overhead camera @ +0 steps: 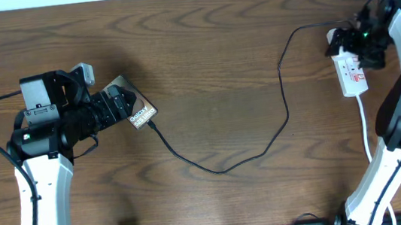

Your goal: Plug charger to phone and switch on socket

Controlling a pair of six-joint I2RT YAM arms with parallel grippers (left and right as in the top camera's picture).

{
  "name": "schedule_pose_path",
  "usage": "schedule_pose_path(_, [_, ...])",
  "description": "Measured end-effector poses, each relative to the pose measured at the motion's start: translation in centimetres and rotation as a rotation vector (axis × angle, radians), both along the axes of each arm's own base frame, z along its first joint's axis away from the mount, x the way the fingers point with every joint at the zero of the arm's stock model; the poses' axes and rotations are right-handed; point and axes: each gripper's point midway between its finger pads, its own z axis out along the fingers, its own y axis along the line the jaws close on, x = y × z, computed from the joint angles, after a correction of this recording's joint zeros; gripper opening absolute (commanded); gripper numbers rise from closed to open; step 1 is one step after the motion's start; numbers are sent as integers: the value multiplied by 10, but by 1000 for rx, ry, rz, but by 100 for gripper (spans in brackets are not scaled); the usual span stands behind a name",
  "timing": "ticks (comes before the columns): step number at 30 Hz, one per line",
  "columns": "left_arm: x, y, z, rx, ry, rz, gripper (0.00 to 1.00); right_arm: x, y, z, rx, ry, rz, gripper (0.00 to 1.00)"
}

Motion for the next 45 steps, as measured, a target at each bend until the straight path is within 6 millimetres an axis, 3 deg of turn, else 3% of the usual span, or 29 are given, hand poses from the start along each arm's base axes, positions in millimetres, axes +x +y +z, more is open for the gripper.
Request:
schedule_pose_path(2, [0, 0, 0, 0, 0, 0, 87, -2, -6, 30, -51, -47, -24, 99])
schedule_pose_path(4, [0, 0, 0, 0, 0, 0, 86, -9, -9, 88, -118, -147, -48, 99])
schedule_pose_path(5, [0, 0, 0, 0, 0, 0, 86, -12, -10, 104, -136, -176, -56, 99])
schedule_pose_path(6, [0, 0, 0, 0, 0, 0, 86, -20, -6, 139, -162, -242, -66, 99])
schedule_pose_path(9, [0, 0, 0, 0, 1, 0, 86, -46, 7, 211, -211, -390, -74, 99])
schedule_pose_path(10, [0, 0, 0, 0, 0, 0, 86, -57, 13, 230, -219, -428, -73, 99])
schedule_pose_path(13, [0, 0, 0, 0, 0, 0, 86, -74, 19, 249, -228, -461, -74, 99])
schedule_pose_path(18, [0, 0, 0, 0, 0, 0, 86, -86, 21, 263, -239, -493, -78, 99])
schedule_pose_path(40, [-1, 0, 0, 1, 2, 0, 86, -86, 21, 263, -241, -491, -81, 99])
schedule_pose_path(45, [-30, 1, 1, 82, 30, 18, 86, -86, 21, 263, -241, -490, -82, 99])
